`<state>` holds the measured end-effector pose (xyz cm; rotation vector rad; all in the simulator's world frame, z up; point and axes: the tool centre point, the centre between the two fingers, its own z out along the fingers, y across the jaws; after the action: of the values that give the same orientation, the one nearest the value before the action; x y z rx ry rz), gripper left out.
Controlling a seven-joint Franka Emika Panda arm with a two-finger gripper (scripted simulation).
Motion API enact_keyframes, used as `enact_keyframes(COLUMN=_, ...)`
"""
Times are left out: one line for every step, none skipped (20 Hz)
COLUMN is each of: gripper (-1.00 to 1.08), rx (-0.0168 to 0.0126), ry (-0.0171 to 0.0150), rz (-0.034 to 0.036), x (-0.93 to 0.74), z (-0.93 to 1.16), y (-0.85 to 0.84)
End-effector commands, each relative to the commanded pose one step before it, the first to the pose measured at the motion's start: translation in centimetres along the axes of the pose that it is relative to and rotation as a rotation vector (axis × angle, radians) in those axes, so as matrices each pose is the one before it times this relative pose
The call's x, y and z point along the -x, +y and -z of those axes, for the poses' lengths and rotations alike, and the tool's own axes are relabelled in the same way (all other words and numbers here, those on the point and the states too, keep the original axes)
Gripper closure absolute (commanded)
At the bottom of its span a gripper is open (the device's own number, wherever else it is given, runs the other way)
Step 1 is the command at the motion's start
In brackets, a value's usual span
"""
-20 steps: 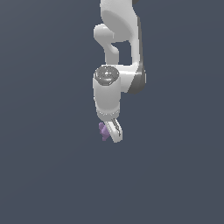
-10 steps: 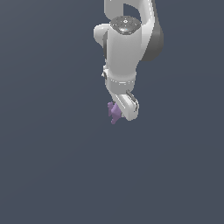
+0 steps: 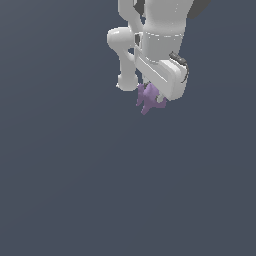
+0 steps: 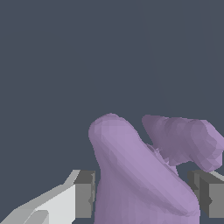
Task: Pick up the object and move it to a goal position.
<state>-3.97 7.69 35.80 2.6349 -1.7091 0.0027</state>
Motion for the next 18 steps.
enact_keyframes(gripper=1.08, rx=0.00071, ry=0.00053, rz=-0.0005, x=1.412, z=2.823, y=0.31)
enact_keyframes(gripper=1.08, rx=0.0, ry=0.0, rz=0.0, x=0.548, z=1.097, y=0.085)
enact_keyframes(gripper=1.08, rx=0.0, ry=0.0, rz=0.0, x=0.538, z=1.074, y=0.08)
enact_keyframes(gripper=1.08, rx=0.0, ry=0.0, rz=0.0, x=0.526, z=1.048, y=0.073)
enact_keyframes(gripper=1.08, rx=-0.00013, ry=0.00001, rz=0.00047, x=0.538, z=1.024, y=0.065)
enact_keyframes(gripper=1.08, rx=0.0, ry=0.0, rz=0.0, x=0.492, z=0.978, y=0.057)
enact_keyframes(gripper=1.08, rx=0.0, ry=0.0, rz=0.0, x=0.465, z=0.923, y=0.049)
enact_keyframes(gripper=1.08, rx=-0.00005, ry=-0.00041, rz=0.00025, x=0.431, z=0.86, y=0.041)
enact_keyframes(gripper=1.08, rx=0.0, ry=0.0, rz=0.0, x=0.406, z=0.803, y=0.036)
enact_keyframes(gripper=1.08, rx=-0.00009, ry=-0.00055, rz=0.00041, x=0.375, z=0.744, y=0.029)
enact_keyframes(gripper=1.08, rx=0.0, ry=0.0, rz=0.0, x=0.349, z=0.689, y=0.022)
enact_keyframes(gripper=1.08, rx=-0.00006, ry=-0.00038, rz=0.0003, x=0.318, z=0.633, y=0.013)
enact_keyframes(gripper=1.08, rx=0.0, ry=0.0, rz=0.0, x=0.292, z=0.578, y=0.005)
enact_keyframes(gripper=1.08, rx=0.0, ry=0.0, rz=0.0, x=0.265, z=0.526, y=0.0)
enact_keyframes(gripper=1.08, rx=-0.00009, ry=-0.00055, rz=0.00041, x=0.235, z=0.475, y=-0.002)
enact_keyframes(gripper=1.08, rx=0.0, ry=0.0, rz=0.0, x=0.215, z=0.425, y=-0.004)
enact_keyframes(gripper=1.08, rx=0.0, ry=0.0, rz=0.0, x=0.189, z=0.375, y=-0.005)
enact_keyframes(gripper=1.08, rx=-0.00006, ry=-0.00039, rz=0.00029, x=0.16, z=0.325, y=-0.005)
